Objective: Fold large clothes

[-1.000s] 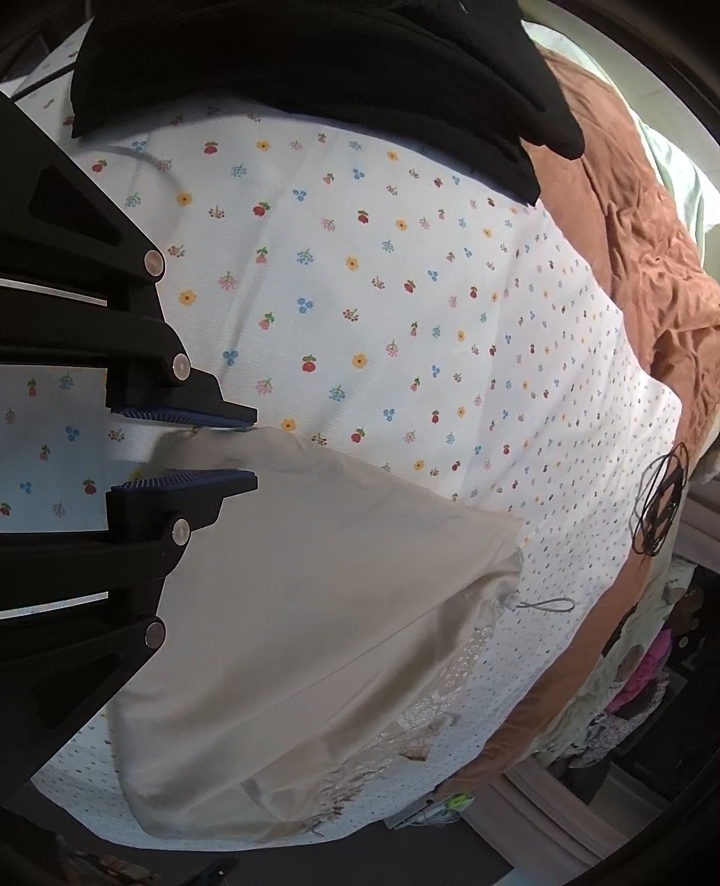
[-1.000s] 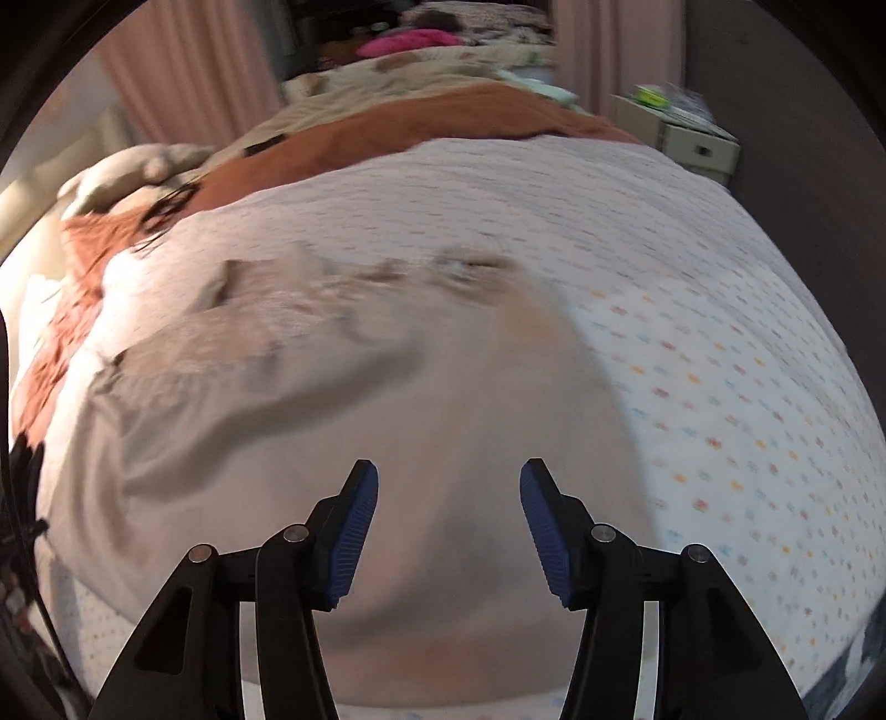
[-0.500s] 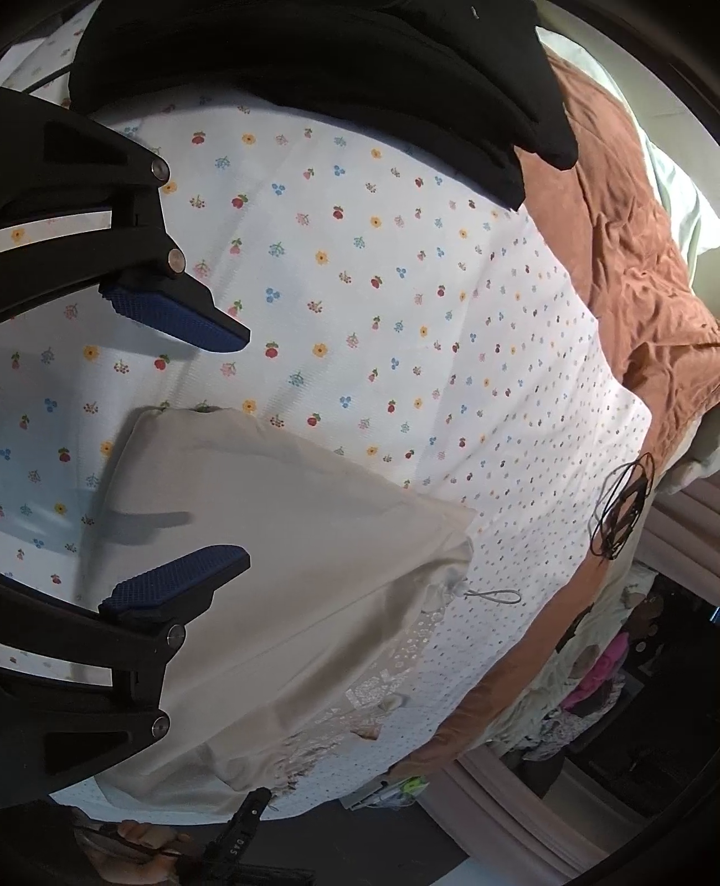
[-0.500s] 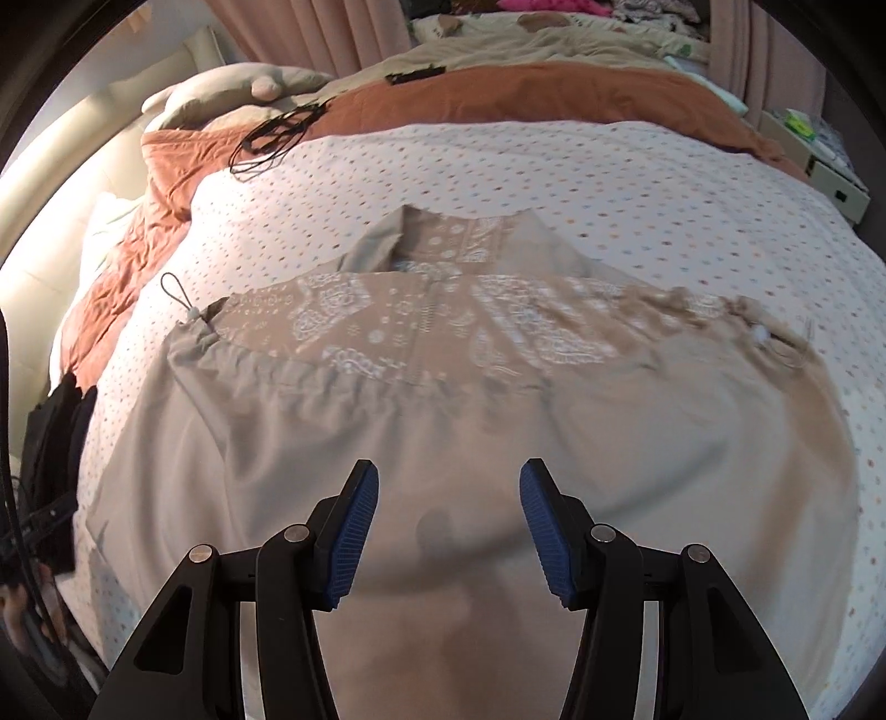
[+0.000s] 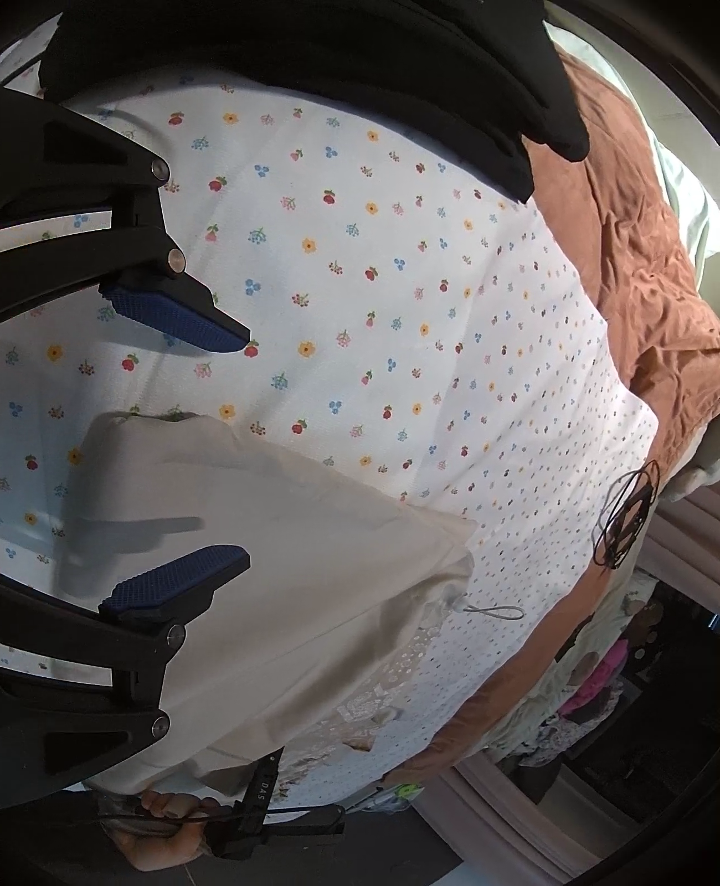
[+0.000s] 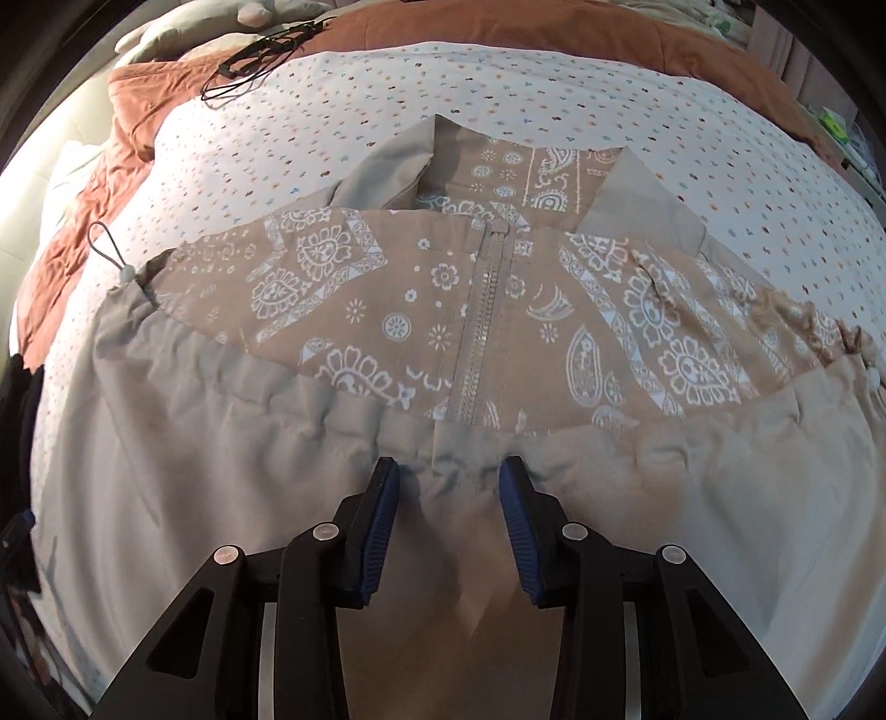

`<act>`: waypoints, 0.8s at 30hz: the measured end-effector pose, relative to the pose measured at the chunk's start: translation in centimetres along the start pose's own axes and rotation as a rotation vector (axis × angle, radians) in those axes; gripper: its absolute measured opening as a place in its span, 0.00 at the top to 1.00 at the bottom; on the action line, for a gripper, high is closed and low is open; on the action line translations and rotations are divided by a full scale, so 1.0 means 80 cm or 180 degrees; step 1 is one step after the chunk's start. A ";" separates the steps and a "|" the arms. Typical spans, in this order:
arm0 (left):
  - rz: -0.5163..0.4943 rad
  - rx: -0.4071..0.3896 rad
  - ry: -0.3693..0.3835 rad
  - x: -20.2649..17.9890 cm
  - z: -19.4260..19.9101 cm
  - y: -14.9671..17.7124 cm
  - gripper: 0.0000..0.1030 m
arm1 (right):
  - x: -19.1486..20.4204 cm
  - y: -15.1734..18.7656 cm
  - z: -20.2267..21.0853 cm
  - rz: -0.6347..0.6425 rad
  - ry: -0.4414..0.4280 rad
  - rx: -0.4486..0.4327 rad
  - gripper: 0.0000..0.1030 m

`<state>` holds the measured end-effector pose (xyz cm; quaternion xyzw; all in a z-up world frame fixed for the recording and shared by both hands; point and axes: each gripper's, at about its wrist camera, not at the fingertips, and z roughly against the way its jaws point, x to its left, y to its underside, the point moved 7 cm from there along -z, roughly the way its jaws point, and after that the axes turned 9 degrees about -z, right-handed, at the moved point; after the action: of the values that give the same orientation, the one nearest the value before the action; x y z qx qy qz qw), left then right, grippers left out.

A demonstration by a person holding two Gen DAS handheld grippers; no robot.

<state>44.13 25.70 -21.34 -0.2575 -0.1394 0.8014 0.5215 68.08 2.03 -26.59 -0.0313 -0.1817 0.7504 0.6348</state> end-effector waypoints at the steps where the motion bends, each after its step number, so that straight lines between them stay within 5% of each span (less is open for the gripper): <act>1: -0.0006 -0.0002 0.0004 -0.001 -0.001 0.000 0.29 | 0.003 -0.002 0.001 0.0063 -0.0033 -0.0013 0.90; 13: 0.0027 0.0024 -0.0002 0.001 -0.005 0.005 0.29 | 0.007 -0.077 0.059 0.0224 -0.0026 -0.0472 0.96; 24: -0.0035 0.0234 -0.0159 0.003 -0.029 0.026 0.29 | 0.000 -0.070 -0.018 0.0215 0.0149 -0.0281 0.97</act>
<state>43.71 24.94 -24.35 -0.2173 -0.1242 0.8093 0.5315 73.78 3.06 -26.19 -0.0829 -0.1985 0.7617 0.6112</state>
